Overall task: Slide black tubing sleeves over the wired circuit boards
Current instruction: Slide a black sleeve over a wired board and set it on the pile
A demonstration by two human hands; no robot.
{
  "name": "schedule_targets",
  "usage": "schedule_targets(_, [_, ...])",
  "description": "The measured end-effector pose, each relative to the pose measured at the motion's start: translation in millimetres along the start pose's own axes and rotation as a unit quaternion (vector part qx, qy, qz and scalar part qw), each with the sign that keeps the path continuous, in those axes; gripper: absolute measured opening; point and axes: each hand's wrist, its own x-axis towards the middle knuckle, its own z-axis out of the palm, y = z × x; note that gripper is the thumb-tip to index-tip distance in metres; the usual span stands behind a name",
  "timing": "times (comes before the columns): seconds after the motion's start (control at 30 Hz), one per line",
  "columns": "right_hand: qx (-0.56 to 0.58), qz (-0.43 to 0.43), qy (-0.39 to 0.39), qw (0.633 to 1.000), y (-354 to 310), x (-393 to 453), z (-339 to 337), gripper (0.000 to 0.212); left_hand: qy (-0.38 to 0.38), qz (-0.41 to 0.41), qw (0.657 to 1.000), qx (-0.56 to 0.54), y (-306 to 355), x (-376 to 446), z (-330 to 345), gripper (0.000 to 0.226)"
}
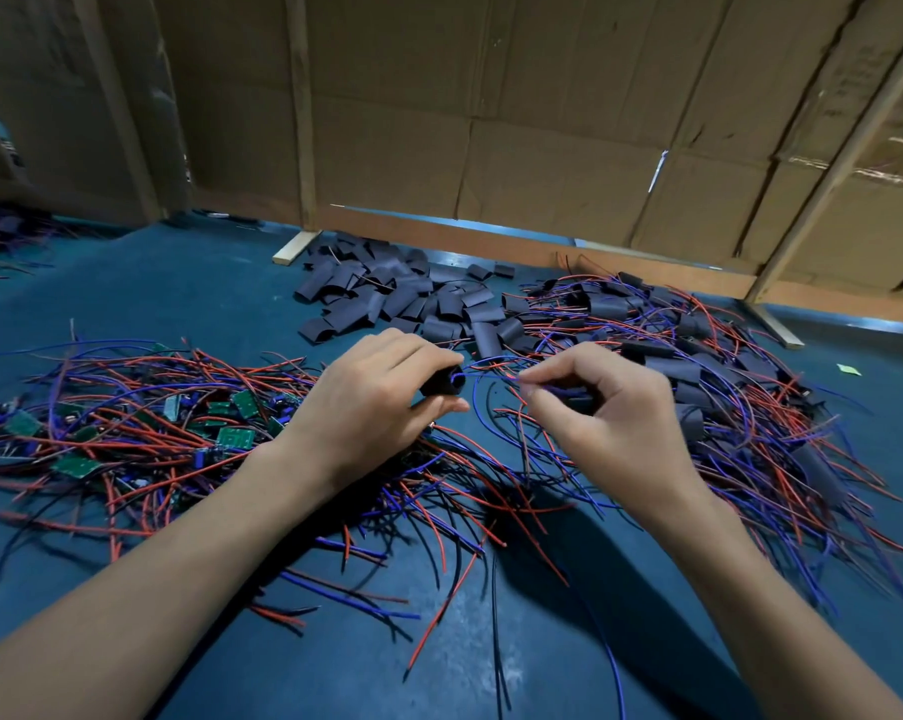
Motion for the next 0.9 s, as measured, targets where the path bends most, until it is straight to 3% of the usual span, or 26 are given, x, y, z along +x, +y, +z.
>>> schedule_targets(0.23, [-0.142,-0.210,0.086,0.963,10,1,-3,0.008,-0.012,-0.061,0.997,-0.044,4,-1,1,0.051])
schedule_targets(0.57, [-0.107,-0.297,0.007,0.949,8,-2,2,0.005,-0.001,-0.083,0.994,-0.064,4,-3,1,0.049])
schedule_targets(0.63, [-0.044,-0.259,-0.053,0.964,5,-3,1,0.013,0.004,-0.055,0.997,-0.052,5,-2,0,0.043])
schedule_targets(0.73, [0.059,-0.121,-0.122,0.983,3,-3,6,0.024,0.028,0.016,0.999,-0.041,6,0,0,0.026])
schedule_targets(0.83, [0.191,0.059,-0.116,0.973,2,-2,14,0.029,0.081,0.032,0.995,-0.054,8,2,0,0.013])
schedule_targets(0.9, [0.219,0.144,-0.091,0.961,4,0,13,0.030,0.103,0.014,0.992,-0.072,6,2,-1,0.011])
